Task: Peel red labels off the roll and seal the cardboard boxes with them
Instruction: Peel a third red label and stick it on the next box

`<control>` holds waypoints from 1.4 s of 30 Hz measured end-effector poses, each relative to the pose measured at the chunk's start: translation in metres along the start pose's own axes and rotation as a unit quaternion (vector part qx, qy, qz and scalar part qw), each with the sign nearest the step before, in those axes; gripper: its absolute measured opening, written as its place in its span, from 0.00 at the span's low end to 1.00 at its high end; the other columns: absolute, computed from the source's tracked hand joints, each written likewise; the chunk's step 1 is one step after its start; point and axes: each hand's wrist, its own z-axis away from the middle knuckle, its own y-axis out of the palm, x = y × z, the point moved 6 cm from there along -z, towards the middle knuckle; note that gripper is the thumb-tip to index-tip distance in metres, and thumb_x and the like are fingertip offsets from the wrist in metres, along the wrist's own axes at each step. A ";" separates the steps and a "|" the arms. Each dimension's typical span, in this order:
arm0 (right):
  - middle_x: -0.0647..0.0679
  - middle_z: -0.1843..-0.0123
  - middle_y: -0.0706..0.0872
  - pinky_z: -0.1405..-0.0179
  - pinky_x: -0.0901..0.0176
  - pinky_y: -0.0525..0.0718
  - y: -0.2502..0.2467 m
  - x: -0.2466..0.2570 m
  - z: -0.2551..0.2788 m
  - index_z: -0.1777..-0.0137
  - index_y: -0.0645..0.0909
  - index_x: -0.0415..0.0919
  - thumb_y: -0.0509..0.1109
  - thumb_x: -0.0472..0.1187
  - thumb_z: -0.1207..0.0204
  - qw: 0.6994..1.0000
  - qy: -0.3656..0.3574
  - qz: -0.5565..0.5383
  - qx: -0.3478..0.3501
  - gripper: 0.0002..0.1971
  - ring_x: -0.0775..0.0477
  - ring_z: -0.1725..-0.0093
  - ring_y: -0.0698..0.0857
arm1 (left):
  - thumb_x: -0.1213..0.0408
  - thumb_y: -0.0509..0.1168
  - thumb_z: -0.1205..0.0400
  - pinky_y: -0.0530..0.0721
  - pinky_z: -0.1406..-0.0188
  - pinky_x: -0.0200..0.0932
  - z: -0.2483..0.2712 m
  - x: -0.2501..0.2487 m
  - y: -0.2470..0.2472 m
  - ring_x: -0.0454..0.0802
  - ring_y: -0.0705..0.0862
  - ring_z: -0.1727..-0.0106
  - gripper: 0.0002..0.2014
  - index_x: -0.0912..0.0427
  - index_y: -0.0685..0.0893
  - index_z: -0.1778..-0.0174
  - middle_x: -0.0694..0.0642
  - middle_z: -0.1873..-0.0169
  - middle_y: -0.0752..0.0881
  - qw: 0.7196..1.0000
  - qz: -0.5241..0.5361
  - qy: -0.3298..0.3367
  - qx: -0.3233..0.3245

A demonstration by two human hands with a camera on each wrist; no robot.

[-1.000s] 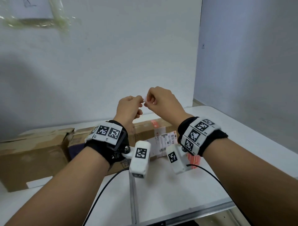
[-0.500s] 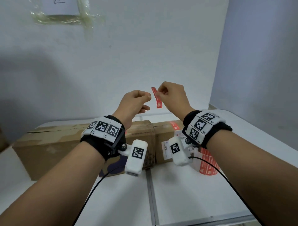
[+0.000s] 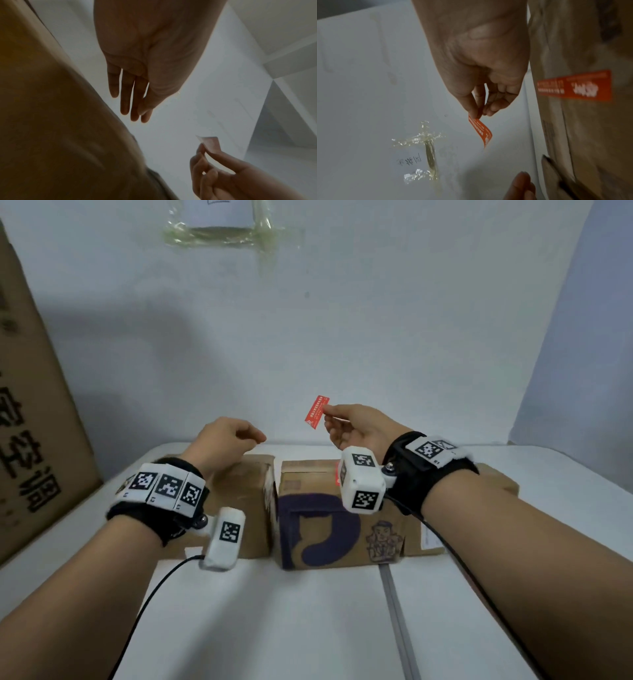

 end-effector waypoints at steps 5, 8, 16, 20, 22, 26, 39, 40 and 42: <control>0.48 0.67 0.81 0.69 0.70 0.78 0.042 -0.024 -0.014 0.58 0.81 0.38 0.71 0.35 0.22 1.000 0.019 -0.004 0.016 0.04 0.56 0.70 0.78 | 0.67 0.67 0.20 0.78 0.37 0.43 0.002 0.039 -0.030 0.46 0.85 0.45 0.09 0.51 0.90 0.51 0.48 0.51 0.89 1.000 -0.022 -0.005 0.000; 0.47 0.66 0.81 0.67 0.69 0.78 0.065 -0.035 -0.022 0.58 0.81 0.38 0.71 0.35 0.22 0.999 0.023 -0.004 0.022 0.03 0.56 0.69 0.79 | 0.64 0.69 0.21 0.79 0.36 0.45 0.003 0.059 -0.037 0.46 0.85 0.46 0.06 0.48 0.89 0.54 0.48 0.54 0.89 1.000 -0.027 -0.008 0.011; 0.51 0.58 0.84 0.46 0.62 0.75 0.102 -0.054 -0.040 0.60 0.81 0.44 0.70 0.40 0.22 0.996 -0.038 0.083 -0.007 0.05 0.52 0.50 0.82 | 0.45 0.50 0.16 0.67 0.24 0.61 0.000 0.111 -0.044 0.54 0.76 0.27 0.20 0.41 0.79 0.32 0.48 0.29 0.80 0.983 -0.175 -0.046 0.039; 0.51 0.58 0.84 0.38 0.58 0.70 0.111 -0.061 -0.044 0.60 0.81 0.44 0.70 0.40 0.22 0.992 -0.054 0.115 -0.009 0.05 0.52 0.49 0.82 | 0.46 0.41 0.13 0.59 0.21 0.65 0.004 0.110 -0.035 0.55 0.66 0.20 0.24 0.42 0.66 0.22 0.49 0.20 0.69 0.975 -0.211 -0.040 0.064; 0.51 0.57 0.84 0.38 0.58 0.69 0.115 -0.065 -0.045 0.60 0.81 0.44 0.70 0.40 0.23 0.991 -0.049 0.121 -0.007 0.04 0.53 0.51 0.82 | 0.49 0.40 0.12 0.52 0.18 0.64 0.006 0.107 -0.030 0.54 0.61 0.17 0.24 0.44 0.61 0.20 0.51 0.19 0.66 0.972 -0.220 -0.046 0.073; 0.52 0.59 0.83 0.40 0.56 0.69 0.118 -0.069 -0.045 0.60 0.82 0.44 0.70 0.41 0.23 0.986 -0.055 0.154 -0.016 0.05 0.57 0.58 0.80 | 0.51 0.38 0.12 0.41 0.17 0.61 0.007 0.103 -0.024 0.50 0.52 0.15 0.24 0.46 0.58 0.18 0.48 0.16 0.59 0.961 -0.250 -0.055 0.101; 0.46 0.62 0.76 0.71 0.56 0.76 0.125 -0.069 -0.034 0.44 0.84 0.32 0.78 0.38 0.32 0.967 -0.026 0.250 -0.030 0.17 0.48 0.67 0.76 | 0.56 0.53 0.14 0.69 0.27 0.55 -0.003 0.098 -0.023 0.58 0.73 0.27 0.17 0.52 0.82 0.33 0.54 0.34 0.84 0.977 -0.205 0.047 0.032; 0.46 0.65 0.75 0.72 0.56 0.76 0.125 -0.070 -0.034 0.51 0.82 0.33 0.78 0.36 0.31 0.968 -0.020 0.246 -0.031 0.12 0.48 0.69 0.75 | 0.60 0.56 0.14 0.74 0.33 0.52 -0.001 0.093 -0.024 0.58 0.78 0.32 0.15 0.55 0.85 0.38 0.55 0.39 0.87 0.982 -0.177 0.071 0.017; 0.47 0.69 0.73 0.71 0.55 0.77 0.125 -0.072 -0.035 0.60 0.77 0.37 0.78 0.35 0.32 0.971 -0.013 0.238 -0.035 0.10 0.47 0.72 0.73 | 0.65 0.61 0.17 0.77 0.42 0.44 0.001 0.090 -0.027 0.54 0.84 0.40 0.13 0.57 0.86 0.40 0.54 0.43 0.89 0.987 -0.132 0.088 -0.010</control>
